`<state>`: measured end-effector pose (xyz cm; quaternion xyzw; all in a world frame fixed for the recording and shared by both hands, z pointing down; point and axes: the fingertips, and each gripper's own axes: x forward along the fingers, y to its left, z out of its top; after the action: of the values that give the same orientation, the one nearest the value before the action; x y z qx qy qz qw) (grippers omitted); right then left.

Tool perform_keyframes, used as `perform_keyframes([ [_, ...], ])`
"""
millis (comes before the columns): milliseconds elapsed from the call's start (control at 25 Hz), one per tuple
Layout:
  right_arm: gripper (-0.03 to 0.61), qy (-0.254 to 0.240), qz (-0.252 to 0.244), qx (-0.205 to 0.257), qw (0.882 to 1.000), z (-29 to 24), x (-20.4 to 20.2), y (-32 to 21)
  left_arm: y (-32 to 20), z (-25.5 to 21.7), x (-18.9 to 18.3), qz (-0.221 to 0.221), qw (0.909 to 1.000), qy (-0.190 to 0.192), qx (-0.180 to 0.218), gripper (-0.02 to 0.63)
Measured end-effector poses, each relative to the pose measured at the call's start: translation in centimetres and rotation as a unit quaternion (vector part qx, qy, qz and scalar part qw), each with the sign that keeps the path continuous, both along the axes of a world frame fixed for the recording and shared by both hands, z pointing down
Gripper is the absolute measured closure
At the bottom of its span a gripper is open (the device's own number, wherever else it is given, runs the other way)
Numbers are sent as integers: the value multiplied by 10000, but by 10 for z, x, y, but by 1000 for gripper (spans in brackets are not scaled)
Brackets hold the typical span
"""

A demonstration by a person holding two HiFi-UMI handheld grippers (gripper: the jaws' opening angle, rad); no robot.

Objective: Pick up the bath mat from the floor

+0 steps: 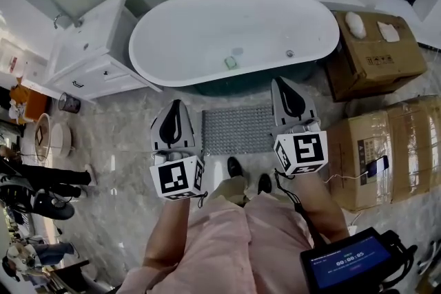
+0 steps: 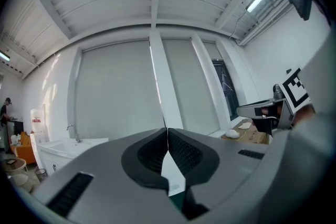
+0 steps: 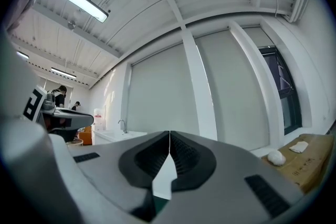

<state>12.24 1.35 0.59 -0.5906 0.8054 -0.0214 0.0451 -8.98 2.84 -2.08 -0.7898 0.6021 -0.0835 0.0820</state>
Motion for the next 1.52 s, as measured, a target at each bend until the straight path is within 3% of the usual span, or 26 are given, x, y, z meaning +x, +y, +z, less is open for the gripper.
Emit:
perform_keyframes([
  [760,561,461,110,-138,9988,-4,-71,-106,-116,17,-93,-133,9983,542,-151,589],
  [1160,561,584,171,-171,9980,-1,-98,-130,-147,34,-109,7,9971,693,-306,589],
  [1320,561,658,198,-189,9975,-1,-125,-147,-170,39,-136,30,9968,731,-307,589],
  [1520,561,624,239,-201,9976,-2,-124,-145,-171,37,-136,108,9973,653,-315,589],
])
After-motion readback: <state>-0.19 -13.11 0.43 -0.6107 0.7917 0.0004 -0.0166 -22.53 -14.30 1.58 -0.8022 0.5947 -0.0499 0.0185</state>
